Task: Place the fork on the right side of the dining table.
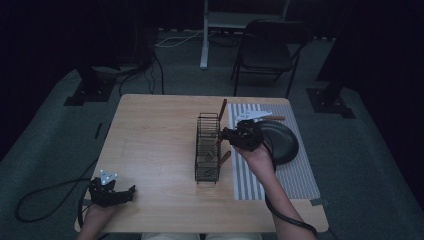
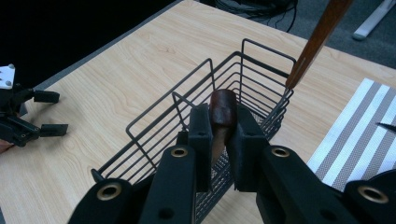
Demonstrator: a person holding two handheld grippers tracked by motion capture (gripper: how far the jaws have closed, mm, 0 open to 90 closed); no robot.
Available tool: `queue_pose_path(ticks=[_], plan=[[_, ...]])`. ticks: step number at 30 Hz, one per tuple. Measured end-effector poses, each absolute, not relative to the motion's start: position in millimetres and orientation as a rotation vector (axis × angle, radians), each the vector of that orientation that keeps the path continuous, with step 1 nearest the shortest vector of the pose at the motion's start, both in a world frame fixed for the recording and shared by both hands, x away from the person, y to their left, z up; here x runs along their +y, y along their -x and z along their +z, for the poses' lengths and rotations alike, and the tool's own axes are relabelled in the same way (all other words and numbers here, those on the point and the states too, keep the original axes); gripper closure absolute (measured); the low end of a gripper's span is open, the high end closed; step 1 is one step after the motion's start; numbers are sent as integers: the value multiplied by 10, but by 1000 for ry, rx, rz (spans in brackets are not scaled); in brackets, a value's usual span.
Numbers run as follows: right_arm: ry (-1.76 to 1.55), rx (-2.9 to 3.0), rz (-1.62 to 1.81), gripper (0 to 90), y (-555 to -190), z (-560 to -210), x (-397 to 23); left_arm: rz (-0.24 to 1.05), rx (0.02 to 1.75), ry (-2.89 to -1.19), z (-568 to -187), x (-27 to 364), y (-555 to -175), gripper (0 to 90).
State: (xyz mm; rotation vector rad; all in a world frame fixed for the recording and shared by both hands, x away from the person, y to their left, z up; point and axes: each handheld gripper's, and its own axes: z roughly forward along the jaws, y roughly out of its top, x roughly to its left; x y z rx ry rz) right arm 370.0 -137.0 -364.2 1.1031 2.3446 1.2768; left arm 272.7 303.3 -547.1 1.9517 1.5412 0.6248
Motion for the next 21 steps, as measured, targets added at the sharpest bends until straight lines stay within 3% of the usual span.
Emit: queue_pose_path(ticks=[9,21], plan=[[-1065,2318,1299,812,-3618,-3504,-1382,624,1541,-1952,-5471,3033,-2727,0],[-1004,2221,1413,812,-3405,-3036,-1560,624,1542,-1952,-5471,3033,-2727,0]])
